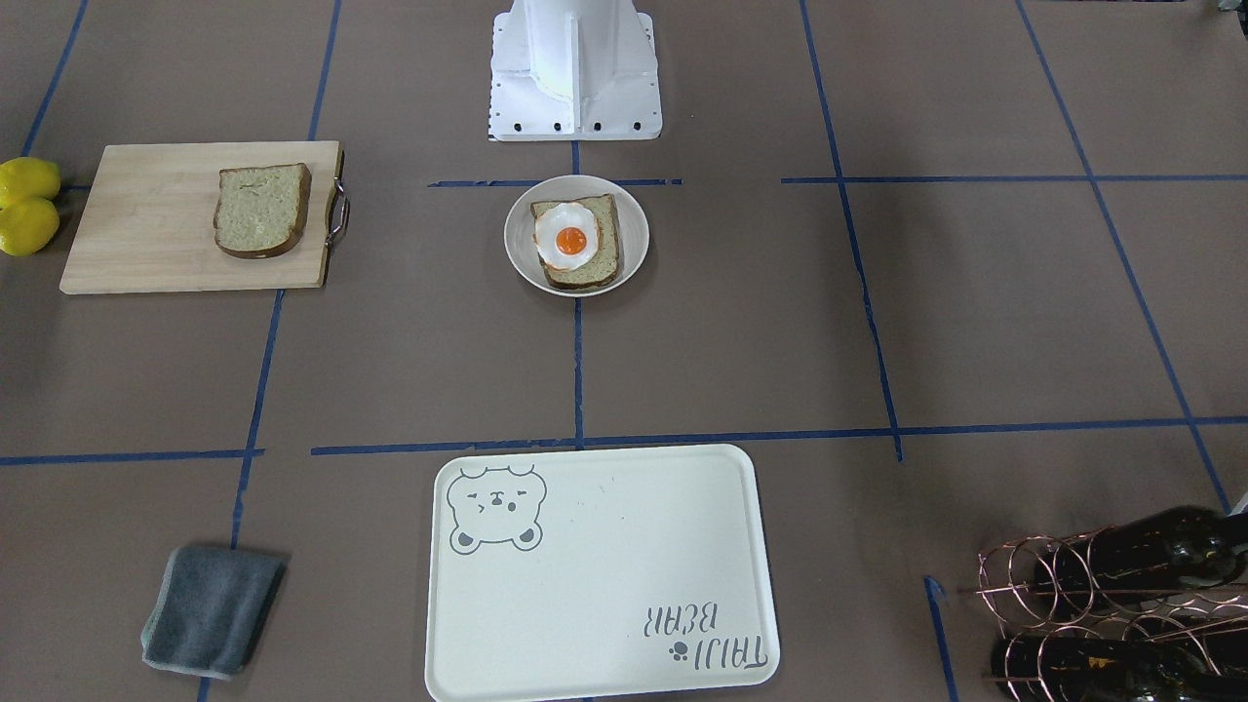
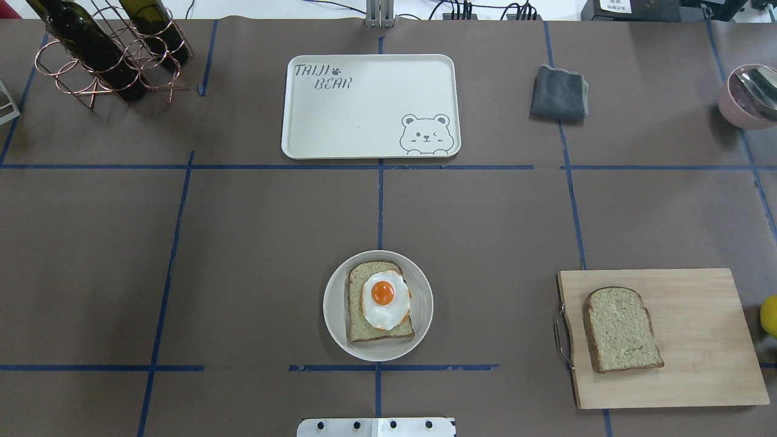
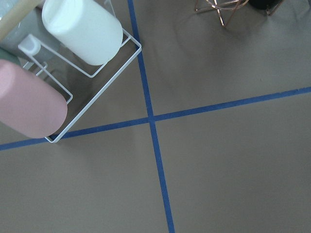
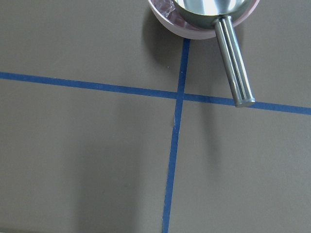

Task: Make sandwich and place on tray

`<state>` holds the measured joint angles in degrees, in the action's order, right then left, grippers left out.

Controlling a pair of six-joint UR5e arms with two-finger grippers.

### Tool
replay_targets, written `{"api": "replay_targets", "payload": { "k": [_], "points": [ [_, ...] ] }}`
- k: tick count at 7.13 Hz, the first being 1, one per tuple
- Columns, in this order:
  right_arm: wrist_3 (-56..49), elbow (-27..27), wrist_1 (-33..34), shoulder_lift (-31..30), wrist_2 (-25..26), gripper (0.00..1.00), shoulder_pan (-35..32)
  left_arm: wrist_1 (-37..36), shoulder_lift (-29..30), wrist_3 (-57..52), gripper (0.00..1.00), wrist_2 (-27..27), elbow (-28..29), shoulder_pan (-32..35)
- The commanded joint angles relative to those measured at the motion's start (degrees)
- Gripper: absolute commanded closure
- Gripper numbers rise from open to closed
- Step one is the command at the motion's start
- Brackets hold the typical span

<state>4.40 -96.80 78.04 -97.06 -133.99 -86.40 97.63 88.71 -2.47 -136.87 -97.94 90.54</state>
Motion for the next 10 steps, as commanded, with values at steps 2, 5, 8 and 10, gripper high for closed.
{"api": "replay_targets", "payload": {
  "k": [2, 5, 8, 10],
  "points": [
    [0.08, -1.81, -0.25, 1.26, -3.02, 0.00, 0.09, 3.44, 4.78, 1.41, 0.00, -0.33, 4.05, -0.01],
    [10.66, -12.24, -0.17, 1.35, -3.83, 0.00, 8.57, 8.35, 4.98, 1.50, 0.00, 0.02, 4.78, -0.10],
    [29.82, -19.72, -0.34, 1.00, -1.99, 0.00, 19.13, 8.45, 4.89, 1.42, 0.00, 0.11, 4.69, -0.19],
    [43.95, -22.47, -9.75, -1.70, 4.83, 0.00, 28.77, 8.54, 4.89, 1.42, 0.00, 0.02, 4.52, -0.19]
  ]
}}
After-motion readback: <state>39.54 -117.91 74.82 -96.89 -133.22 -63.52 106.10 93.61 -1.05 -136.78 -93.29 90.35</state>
